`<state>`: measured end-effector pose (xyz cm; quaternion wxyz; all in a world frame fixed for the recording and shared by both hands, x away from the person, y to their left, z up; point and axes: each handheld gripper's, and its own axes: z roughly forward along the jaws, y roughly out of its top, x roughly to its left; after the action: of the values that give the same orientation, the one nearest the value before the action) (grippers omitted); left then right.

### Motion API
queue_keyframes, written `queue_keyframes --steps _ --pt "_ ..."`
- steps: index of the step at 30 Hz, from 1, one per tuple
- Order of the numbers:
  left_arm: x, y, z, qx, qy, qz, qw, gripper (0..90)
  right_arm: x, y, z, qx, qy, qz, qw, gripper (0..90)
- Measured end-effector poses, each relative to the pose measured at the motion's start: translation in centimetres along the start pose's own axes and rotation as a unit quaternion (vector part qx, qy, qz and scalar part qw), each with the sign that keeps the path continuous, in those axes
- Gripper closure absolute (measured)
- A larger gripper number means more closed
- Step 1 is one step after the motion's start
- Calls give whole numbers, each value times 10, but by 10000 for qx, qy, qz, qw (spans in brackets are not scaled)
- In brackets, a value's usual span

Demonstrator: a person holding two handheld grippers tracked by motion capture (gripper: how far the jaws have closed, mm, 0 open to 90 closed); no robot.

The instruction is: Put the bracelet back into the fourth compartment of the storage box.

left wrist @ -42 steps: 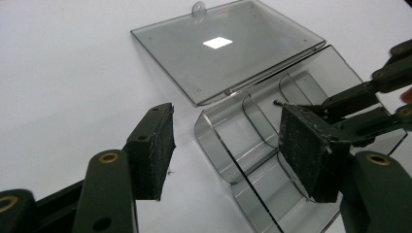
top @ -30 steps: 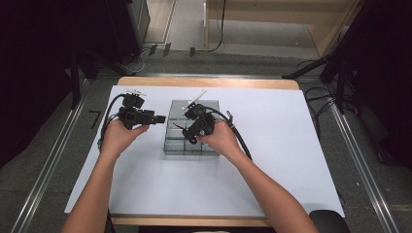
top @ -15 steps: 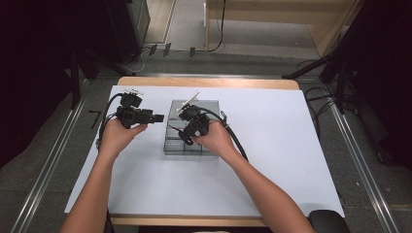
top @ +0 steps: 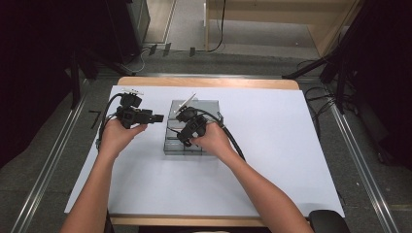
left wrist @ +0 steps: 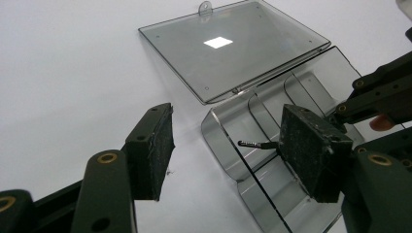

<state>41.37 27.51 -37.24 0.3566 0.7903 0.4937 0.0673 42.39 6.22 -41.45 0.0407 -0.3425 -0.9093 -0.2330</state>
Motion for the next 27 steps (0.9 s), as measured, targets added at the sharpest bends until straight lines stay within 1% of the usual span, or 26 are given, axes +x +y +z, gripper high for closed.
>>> queue_keyframes --steps 6,9,15,17,25,26,27 --pt "2 0 -2 -17 3 -21 10000 382 5 2 3 34 22 -23 10000 754" --pt "2 0 -2 -33 3 -33 10000 382 7 3 5 60 44 -73 9999 754" --pt "2 0 -2 -53 18 -45 10000 382 10 4 8 39 71 -96 9999 754" --pt "3 0 -3 -54 19 -37 10000 382 12 5 9 28 89 -57 9999 754" --pt "4 0 -4 -79 13 -50 10000 382 14 5 14 35 123 -90 9999 755" --pt "4 0 -4 -76 13 -56 10000 382 15 5 14 15 142 -36 9999 755" --pt "4 0 -4 -75 19 -54 10000 382 15 5 15 8 150 -82 9999 755"
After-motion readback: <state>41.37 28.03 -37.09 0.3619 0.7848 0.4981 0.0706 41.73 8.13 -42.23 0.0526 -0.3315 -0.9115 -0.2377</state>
